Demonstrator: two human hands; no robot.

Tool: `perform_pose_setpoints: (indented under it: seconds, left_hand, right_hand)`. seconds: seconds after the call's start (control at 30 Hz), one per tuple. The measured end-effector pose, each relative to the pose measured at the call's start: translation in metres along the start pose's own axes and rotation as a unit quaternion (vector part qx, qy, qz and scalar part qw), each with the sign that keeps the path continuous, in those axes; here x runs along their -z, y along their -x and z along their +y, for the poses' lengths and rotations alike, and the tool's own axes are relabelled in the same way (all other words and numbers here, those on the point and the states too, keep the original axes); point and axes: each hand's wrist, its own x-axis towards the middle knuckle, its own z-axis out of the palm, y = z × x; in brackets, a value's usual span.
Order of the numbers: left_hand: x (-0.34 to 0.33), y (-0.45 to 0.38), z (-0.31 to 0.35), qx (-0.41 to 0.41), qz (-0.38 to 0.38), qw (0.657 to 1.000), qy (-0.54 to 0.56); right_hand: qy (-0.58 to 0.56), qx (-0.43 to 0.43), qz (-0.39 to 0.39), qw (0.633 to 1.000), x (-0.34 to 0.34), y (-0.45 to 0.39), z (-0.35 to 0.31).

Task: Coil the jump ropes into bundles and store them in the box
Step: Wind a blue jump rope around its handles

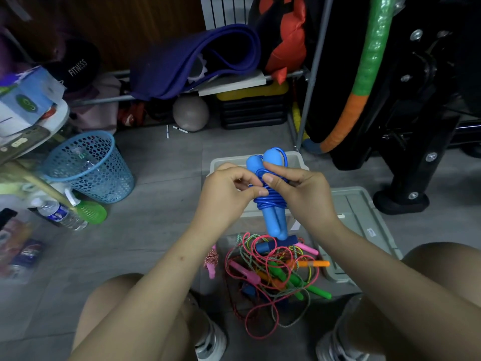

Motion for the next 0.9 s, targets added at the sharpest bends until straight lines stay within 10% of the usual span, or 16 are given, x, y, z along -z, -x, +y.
perform_pose_setpoints:
  seconds: [0.3,0.9]
  left_hand:
    - [-0.003,0.005,-0.005,-0.152,0.018,0.977,-0.146]
    - [-0.005,-0.001,-0.006,-0.202,0.095,0.974,-0.046]
  right_hand:
    - [0.089,0.056,-0.06,0.993,0.008,-0.005,-0.005]
    - [0.115,0.098,-0.141,0.978,0.029,-0.016,-0.015]
